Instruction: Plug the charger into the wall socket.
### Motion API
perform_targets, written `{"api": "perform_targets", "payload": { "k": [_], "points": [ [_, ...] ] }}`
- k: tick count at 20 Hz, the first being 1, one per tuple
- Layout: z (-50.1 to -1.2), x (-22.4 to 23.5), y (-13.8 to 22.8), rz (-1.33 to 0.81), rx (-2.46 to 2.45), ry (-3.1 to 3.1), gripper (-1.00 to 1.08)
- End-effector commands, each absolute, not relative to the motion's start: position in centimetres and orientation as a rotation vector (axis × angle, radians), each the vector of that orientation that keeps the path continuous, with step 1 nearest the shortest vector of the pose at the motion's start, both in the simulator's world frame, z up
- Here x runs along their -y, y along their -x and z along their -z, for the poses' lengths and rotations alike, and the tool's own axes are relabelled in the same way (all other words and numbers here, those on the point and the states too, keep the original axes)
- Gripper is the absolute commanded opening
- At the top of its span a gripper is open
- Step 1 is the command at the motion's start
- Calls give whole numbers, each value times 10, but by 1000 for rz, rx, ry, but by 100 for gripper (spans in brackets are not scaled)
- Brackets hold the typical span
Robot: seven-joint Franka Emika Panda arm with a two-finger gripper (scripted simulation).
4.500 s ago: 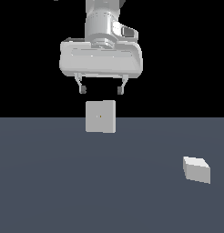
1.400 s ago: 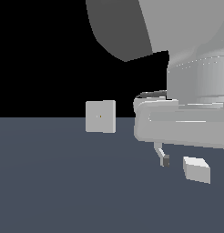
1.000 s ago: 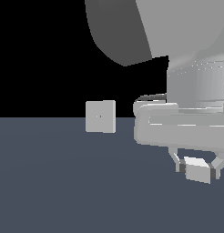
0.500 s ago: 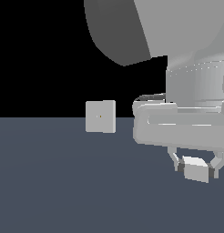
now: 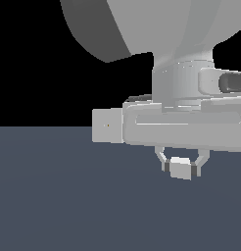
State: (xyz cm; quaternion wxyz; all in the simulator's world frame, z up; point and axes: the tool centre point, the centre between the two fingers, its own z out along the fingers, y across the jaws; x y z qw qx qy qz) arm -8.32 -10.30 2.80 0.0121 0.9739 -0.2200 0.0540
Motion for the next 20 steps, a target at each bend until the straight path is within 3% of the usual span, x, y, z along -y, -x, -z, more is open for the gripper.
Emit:
{"api": "perform_targets", "payload": {
  "k": [1,13,20],
  "points": [
    [-36,85,74,-170,676,-3039,-100],
    [-82,-24,19,-171,626,-3050,-100],
    [-97,-61,-1,-170,608,-3055,-100]
  ]
}}
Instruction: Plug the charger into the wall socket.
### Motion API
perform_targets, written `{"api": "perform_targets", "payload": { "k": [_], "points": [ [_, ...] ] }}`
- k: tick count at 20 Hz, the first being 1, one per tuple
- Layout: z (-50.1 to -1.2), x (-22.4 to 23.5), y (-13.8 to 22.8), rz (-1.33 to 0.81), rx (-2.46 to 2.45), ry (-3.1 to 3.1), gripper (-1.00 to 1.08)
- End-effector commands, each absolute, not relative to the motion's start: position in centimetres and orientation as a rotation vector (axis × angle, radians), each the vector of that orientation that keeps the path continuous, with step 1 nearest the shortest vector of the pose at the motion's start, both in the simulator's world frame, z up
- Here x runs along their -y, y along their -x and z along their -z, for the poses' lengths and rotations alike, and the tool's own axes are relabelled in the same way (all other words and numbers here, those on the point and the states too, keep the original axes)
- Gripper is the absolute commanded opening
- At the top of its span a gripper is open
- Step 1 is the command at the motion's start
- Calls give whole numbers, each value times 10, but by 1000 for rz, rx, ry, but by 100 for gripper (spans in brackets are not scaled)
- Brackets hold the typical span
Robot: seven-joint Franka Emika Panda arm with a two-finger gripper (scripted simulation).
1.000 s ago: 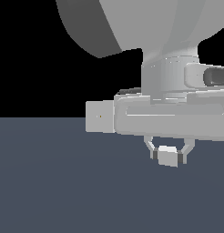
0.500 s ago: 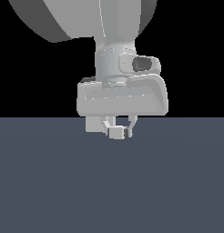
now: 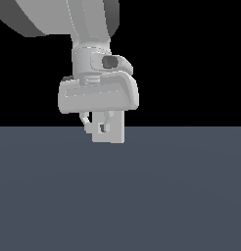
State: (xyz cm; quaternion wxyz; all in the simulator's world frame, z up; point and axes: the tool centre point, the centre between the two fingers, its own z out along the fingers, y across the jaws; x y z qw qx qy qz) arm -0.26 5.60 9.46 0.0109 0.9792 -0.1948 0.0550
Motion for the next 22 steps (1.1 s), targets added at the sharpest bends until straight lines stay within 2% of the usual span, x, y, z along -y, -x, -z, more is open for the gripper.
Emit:
{"api": "perform_targets", "payload": {
  "k": [1,14,22],
  "points": [
    [-98,-64,-2,-170,607,-3055,-100],
    [-100,-68,-8,-170,603,-3056,-100],
    [-100,-58,-30,-170,603,-3057,-100]
  ]
}}
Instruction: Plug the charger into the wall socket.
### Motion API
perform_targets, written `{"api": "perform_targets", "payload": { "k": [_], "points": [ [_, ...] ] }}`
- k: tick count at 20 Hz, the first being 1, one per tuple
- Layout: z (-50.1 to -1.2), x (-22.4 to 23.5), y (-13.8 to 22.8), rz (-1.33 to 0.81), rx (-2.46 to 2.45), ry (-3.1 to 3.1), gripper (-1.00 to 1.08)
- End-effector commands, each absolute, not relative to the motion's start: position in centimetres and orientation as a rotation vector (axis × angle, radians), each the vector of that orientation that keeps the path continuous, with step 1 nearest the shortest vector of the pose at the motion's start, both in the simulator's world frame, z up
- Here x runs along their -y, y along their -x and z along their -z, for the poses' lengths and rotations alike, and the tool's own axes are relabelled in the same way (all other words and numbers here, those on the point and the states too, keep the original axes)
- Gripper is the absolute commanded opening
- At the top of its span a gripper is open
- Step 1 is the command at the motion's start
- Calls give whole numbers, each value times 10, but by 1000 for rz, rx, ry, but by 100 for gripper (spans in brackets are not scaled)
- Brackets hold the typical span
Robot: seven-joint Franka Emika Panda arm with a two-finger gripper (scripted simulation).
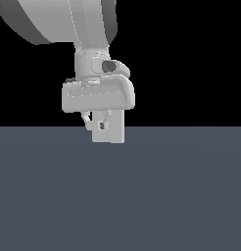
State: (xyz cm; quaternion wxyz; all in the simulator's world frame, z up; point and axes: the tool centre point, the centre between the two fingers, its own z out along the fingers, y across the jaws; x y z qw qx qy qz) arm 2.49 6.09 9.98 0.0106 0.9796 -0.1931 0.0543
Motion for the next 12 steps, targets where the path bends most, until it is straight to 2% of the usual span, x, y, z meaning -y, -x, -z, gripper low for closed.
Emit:
{"api": "perform_targets", "payload": {
  "k": [1,12],
  "points": [
    [-100,-57,-34,-170,603,-3057,-100],
    [-100,-50,-52,-170,604,-3057,-100]
  ]
}}
